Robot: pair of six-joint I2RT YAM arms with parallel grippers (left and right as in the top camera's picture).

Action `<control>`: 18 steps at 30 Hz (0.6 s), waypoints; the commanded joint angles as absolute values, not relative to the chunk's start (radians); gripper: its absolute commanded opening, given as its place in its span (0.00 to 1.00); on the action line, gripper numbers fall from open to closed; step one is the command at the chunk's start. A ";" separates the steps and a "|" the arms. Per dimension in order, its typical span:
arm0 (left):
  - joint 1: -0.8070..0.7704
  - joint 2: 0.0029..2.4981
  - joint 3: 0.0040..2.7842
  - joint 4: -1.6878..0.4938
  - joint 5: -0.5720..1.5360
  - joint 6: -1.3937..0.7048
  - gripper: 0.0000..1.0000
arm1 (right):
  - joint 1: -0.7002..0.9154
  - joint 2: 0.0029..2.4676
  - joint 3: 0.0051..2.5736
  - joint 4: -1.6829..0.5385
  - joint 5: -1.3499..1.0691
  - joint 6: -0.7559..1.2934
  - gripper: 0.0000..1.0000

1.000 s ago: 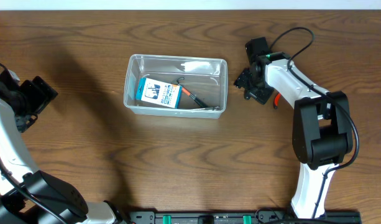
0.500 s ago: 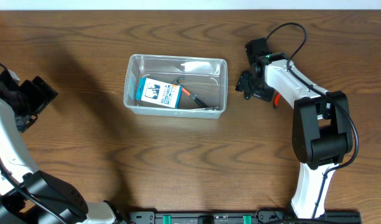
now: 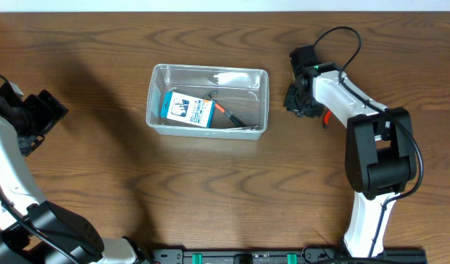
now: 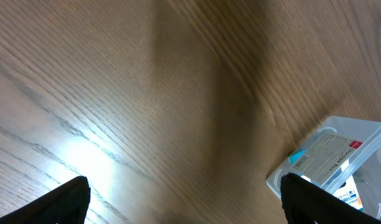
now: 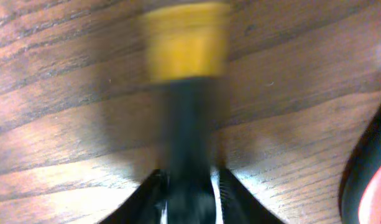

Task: Pack container
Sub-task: 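Lower the right gripper and grip the screwdriver's black handle, then lift the screwdriver and lower it into the container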

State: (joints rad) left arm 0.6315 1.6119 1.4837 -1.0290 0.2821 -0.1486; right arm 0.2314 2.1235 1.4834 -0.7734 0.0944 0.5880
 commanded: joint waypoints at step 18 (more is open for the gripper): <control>0.627 1.603 1.494 -1.032 0.276 -0.131 0.90 | 0.224 2.133 1.639 -0.895 0.216 0.469 0.04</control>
